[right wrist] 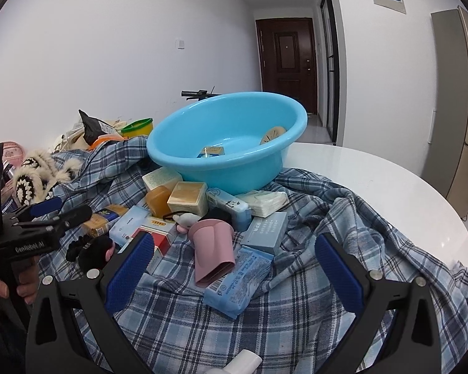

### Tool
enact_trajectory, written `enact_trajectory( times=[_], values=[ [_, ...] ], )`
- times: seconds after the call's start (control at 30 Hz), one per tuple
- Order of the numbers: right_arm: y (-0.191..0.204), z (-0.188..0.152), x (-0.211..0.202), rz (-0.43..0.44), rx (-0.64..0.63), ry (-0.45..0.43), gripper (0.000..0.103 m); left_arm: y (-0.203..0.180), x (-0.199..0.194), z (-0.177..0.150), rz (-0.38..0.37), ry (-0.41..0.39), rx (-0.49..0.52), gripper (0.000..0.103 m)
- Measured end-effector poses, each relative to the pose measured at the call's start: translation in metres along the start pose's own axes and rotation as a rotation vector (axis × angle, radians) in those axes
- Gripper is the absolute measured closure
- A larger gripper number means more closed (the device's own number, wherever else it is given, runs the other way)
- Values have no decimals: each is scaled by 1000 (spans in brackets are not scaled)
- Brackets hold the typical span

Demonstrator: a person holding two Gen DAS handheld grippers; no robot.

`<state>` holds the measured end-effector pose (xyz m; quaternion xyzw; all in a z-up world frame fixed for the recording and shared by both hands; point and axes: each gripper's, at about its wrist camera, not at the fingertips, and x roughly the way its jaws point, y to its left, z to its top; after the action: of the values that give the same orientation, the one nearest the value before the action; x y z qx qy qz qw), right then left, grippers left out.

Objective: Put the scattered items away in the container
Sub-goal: 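Grasp the black glove with the left tool while the right tool grasps the blue packet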

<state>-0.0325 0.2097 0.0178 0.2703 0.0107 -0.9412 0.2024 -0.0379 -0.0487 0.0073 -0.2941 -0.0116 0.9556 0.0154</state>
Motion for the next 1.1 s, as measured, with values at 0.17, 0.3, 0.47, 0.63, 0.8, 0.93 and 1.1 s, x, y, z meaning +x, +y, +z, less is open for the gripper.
enact_trajectory(
  times=[0.17, 0.3, 0.47, 0.63, 0.8, 0.93, 1.1],
  values=[
    [2, -1, 4, 2, -3, 18, 0, -11, 5, -8, 14, 21, 102, 0],
    [4, -1, 7, 2, -9, 30, 0, -6, 14, -17, -89, 104, 57, 0],
    [9, -2, 9, 1, -13, 35, 0, 3, 22, -28, -90, 162, 26, 1],
    [14, -2, 15, 2, -23, 57, 0, 8, 32, -36, -111, 217, 32, 26],
    [15, -3, 13, 8, -24, 46, 0, 7, 42, -39, -100, 251, 65, 61],
    [12, -3, 12, 0, -13, 51, 0, 20, 23, -25, -158, 185, 5, 72],
    [5, -2, 12, 20, 24, 49, 0, 14, 6, -11, -154, 137, 44, 71]
  ],
)
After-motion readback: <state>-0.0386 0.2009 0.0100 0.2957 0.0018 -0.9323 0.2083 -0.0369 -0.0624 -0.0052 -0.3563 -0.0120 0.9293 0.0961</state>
